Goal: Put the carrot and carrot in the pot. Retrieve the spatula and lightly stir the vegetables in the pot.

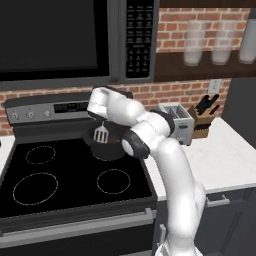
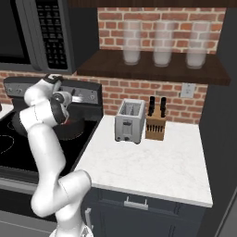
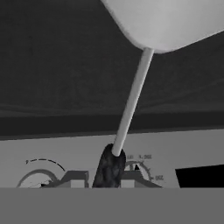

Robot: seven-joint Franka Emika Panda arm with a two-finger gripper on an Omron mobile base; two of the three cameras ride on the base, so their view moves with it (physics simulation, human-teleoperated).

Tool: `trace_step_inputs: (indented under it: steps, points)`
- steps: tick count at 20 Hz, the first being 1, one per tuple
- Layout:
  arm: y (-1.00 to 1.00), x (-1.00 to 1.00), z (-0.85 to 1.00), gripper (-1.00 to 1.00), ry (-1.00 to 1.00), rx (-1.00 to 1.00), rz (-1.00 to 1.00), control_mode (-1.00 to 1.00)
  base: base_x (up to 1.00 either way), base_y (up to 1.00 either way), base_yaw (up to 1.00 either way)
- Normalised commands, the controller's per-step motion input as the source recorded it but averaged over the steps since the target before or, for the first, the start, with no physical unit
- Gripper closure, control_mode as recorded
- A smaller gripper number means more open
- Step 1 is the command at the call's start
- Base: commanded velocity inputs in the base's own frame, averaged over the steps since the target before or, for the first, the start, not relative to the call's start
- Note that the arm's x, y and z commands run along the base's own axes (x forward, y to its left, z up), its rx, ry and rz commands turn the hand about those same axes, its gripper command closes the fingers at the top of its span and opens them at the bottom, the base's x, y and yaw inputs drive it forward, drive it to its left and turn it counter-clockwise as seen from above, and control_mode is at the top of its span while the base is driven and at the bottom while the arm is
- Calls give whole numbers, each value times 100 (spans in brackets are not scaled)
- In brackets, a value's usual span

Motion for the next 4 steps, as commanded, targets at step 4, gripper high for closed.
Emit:
trace_step_inputs:
  steps: [4]
  points:
    - [11,-27,0,100,-1,-6,0,-100,0,0,0]
